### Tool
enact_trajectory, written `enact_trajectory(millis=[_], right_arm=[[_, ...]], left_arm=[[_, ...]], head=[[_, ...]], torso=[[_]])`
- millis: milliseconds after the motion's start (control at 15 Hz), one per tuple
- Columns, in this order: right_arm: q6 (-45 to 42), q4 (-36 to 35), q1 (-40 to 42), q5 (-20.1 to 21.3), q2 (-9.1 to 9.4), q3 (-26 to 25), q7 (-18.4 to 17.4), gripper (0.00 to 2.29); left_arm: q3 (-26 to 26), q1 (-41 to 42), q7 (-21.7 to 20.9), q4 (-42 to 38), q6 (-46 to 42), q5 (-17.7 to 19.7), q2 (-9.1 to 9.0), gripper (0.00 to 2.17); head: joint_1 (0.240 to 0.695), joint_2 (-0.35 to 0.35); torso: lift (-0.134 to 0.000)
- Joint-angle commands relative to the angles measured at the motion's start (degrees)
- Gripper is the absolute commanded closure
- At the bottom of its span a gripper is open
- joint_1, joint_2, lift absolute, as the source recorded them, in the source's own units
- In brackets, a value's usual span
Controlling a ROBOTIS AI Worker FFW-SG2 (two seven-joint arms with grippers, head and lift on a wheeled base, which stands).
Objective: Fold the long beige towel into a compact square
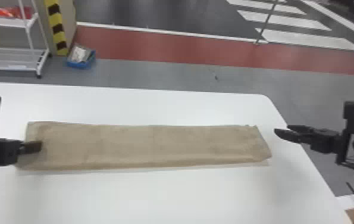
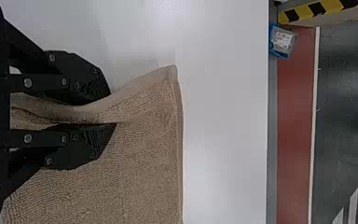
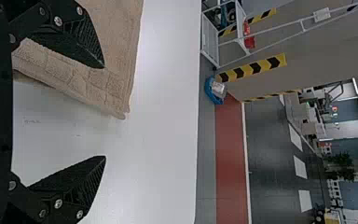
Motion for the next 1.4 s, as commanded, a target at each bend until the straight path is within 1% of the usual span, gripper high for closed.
enact_trajectory(millis=[0, 67, 200, 333, 467, 533, 733, 800, 933, 1000, 1067, 1133, 1200, 1267, 1333], right_arm=[[0.0, -0.2, 0.2, -0.7, 0.09, 0.0, 0.0, 0.22], [0.0, -0.2, 0.2, -1.0, 0.09, 0.0, 0.1, 0.22], [0.2, -0.7, 0.9, -1.0, 0.53, 0.2, 0.1, 0.22], [1.1, -2.0, 1.0, -1.0, 1.32, 0.4, 0.1, 0.22], [2.0, -4.0, 1.4, -1.0, 2.55, 0.6, 0.1, 0.22], [2.3, -5.4, 1.7, -1.0, 3.69, 0.5, 0.0, 0.22], [3.9, -8.2, 2.5, -1.0, 7.47, 1.6, -0.2, 0.22], [4.3, -8.3, 2.5, -0.9, 8.79, 2.9, -0.3, 0.22], [4.1, -8.4, 2.6, -0.7, 11.42, 5.3, -0.8, 0.29], [4.1, -8.4, 2.6, -0.5, 13.18, 6.4, -0.8, 0.4], [4.1, -8.4, 2.6, -0.3, 14.24, 7.9, -0.8, 0.56], [3.9, -8.3, 2.6, -0.1, 15.12, 10.2, -1.1, 0.93], [4.1, -8.3, 2.6, 0.0, 16.26, 12.1, -1.7, 1.41], [3.9, -8.4, 2.5, 0.0, 17.49, 13.4, -1.9, 1.63], [3.6, -8.3, 2.5, 0.0, 18.54, 14.6, -1.9, 1.68]], left_arm=[[0.3, 0.2, 0.3, -1.0, 0.0, 0.3, -0.16, 1.74], [0.6, 0.3, 0.4, -1.2, 0.0, 0.6, -0.25, 1.74], [1.4, 0.4, 0.4, -2.5, 0.0, 2.4, -0.25, 1.74], [2.3, 0.4, 0.3, -3.3, 0.2, 4.6, -0.25, 1.74], [3.1, 0.2, 0.0, -4.8, 1.2, 7.6, -0.16, 1.74], [4.0, 0.3, 0.0, -5.6, 1.9, 8.7, -0.16, 1.74], [5.9, -0.2, 0.5, -6.9, 4.8, 14.8, -0.25, 1.74], [6.7, -0.8, 0.5, -7.1, 6.7, 17.5, -0.25, 1.74], [8.8, -3.4, 0.6, -7.0, 15.8, 24.3, -0.16, 1.74], [9.2, -4.9, 0.6, -7.0, 20.8, 27.1, -0.07, 1.74], [9.6, -5.7, 0.7, -7.0, 23.4, 28.7, 0.02, 1.74], [9.6, -7.1, 2.1, -7.0, 24.7, 31.0, -0.16, 1.74], [9.5, -8.0, 4.1, -7.0, 24.7, 33.7, -0.25, 1.74], [9.5, -8.1, 5.2, -7.1, 24.7, 35.2, -0.33, 1.74], [9.3, -8.9, 5.6, -7.4, 24.7, 35.7, -0.77, 1.74]], head=[[0.695, -0.239], [0.695, -0.239], [0.695, -0.238], [0.695, -0.237], [0.695, -0.234], [0.695, -0.233], [0.695, -0.221], [0.695, -0.208], [0.695, -0.194], [0.695, -0.186], [0.695, -0.178], [0.695, -0.164], [0.695, -0.151], [0.695, -0.136], [0.695, -0.12]], torso=[[-0.124], [-0.124], [-0.124], [-0.124], [-0.124], [-0.124], [-0.124], [-0.124], [-0.124], [-0.124], [-0.124], [-0.124], [-0.124], [-0.124], [-0.124]])
